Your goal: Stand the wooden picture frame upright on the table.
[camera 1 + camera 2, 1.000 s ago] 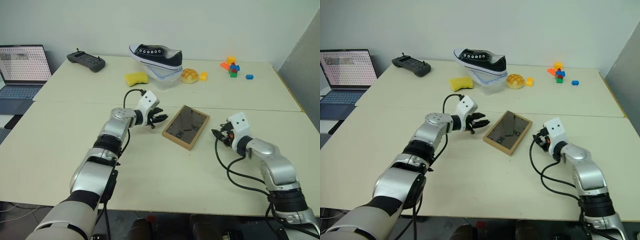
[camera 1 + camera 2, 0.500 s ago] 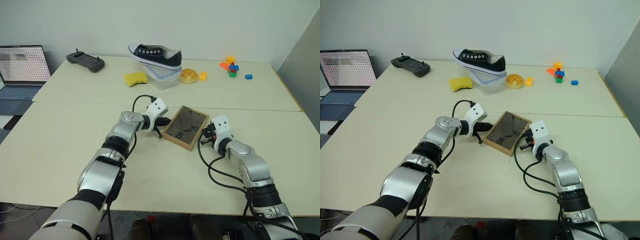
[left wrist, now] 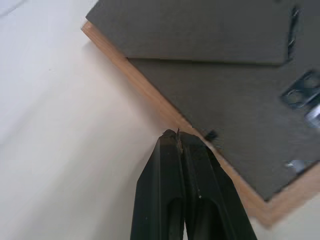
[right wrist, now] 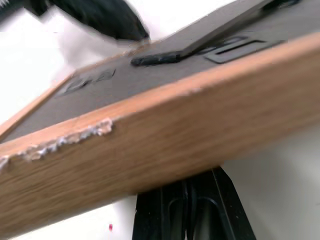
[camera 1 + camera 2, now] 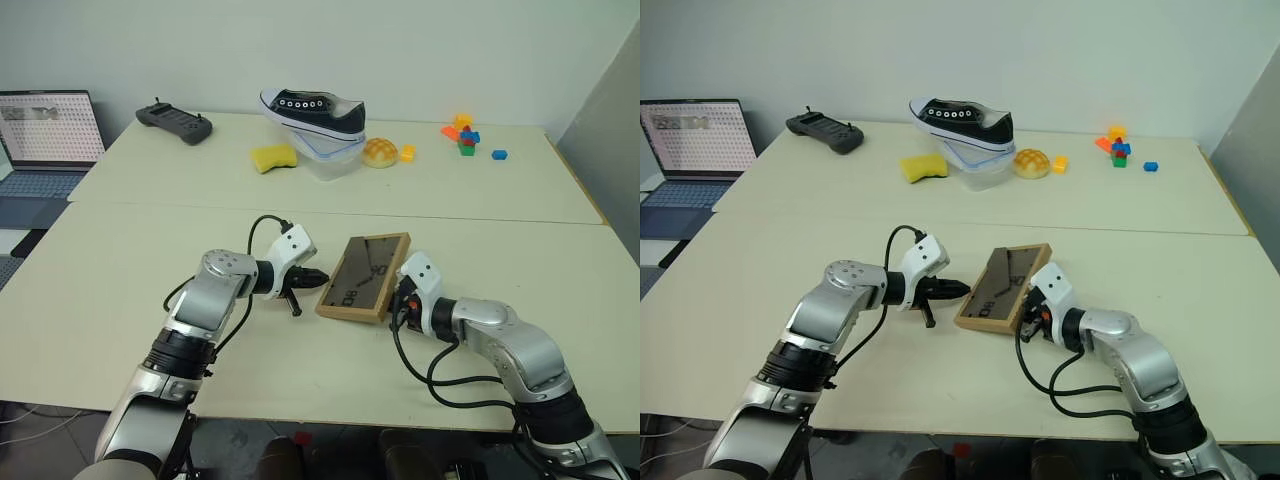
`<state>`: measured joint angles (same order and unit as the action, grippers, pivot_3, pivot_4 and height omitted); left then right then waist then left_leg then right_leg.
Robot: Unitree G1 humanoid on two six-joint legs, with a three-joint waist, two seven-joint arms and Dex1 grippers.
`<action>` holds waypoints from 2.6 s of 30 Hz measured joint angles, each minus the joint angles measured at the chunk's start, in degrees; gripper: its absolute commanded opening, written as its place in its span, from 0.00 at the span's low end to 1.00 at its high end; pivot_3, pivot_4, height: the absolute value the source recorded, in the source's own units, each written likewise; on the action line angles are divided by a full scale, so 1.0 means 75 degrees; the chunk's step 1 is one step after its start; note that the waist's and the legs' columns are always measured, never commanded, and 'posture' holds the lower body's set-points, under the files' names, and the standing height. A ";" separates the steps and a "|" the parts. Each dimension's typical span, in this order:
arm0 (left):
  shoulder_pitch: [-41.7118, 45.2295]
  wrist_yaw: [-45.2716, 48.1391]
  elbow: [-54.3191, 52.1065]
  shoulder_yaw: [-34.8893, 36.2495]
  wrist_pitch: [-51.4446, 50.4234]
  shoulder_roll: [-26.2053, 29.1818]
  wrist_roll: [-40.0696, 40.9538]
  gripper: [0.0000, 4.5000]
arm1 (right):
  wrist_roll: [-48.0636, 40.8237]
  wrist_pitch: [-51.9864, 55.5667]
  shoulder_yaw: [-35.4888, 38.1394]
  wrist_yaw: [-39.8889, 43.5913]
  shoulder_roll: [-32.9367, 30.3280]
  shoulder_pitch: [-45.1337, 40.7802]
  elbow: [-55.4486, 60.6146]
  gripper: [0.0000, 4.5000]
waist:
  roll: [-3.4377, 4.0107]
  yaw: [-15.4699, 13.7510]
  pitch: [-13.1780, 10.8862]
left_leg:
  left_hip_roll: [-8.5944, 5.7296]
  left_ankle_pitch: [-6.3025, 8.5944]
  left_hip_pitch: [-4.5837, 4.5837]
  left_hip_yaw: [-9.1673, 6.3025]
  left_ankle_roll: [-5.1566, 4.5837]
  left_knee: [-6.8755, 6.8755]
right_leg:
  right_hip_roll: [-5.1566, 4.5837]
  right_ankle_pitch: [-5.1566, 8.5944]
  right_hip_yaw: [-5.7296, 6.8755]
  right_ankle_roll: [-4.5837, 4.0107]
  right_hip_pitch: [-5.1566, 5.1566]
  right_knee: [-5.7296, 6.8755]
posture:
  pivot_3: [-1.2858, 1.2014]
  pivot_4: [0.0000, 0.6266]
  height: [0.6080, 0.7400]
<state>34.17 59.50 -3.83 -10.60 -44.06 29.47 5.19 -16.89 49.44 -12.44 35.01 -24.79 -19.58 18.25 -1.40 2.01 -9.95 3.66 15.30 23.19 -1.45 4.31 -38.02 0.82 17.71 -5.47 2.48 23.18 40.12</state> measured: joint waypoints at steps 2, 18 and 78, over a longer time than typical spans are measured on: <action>-0.0229 0.0002 -0.0781 0.0010 -0.0531 0.0235 0.0277 0.01 | 0.0036 -0.0024 -0.0090 0.0080 -0.0206 -0.0008 -0.0011 0.01 | 0.0000 -0.0002 0.0000 | 0.0000 0.0000 -0.0002 0.0000 0.0000 0.0003 | 0.0000 0.0000 0.0000 0.0000 0.0000 -0.0001 | 0.52 0.24 1.00; 0.0706 -0.0683 0.1279 -0.0377 0.0702 0.0265 0.0284 0.01 | 0.0390 -0.0830 0.0316 0.0756 -0.2048 0.0095 -0.0657 0.01 | -0.0008 -0.0049 0.0001 | -0.0004 0.0001 -0.0023 0.0000 -0.0002 0.0002 | 0.0000 0.0000 0.0002 0.0000 -0.0030 -0.0016 | 0.52 0.24 1.00; -0.1131 -0.3999 0.1032 0.2619 -0.6227 0.0002 0.7814 0.99 | 0.0892 -0.1024 -0.0827 0.0815 -0.0455 -0.0081 -0.0108 0.00 | 0.0023 -0.0019 0.0052 | -0.0005 0.0001 -0.0030 0.0000 0.0000 0.0005 | -0.0006 0.0002 -0.0002 0.0000 -0.0022 -0.0001 | 0.52 0.24 1.00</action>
<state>25.69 29.50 3.91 9.05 -90.76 29.48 63.80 -10.20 41.76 -18.65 41.12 -28.21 -20.19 17.44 -1.23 1.87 -9.55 3.62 15.30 22.97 -1.45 4.30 -37.98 0.78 17.72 -5.48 2.48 23.02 40.11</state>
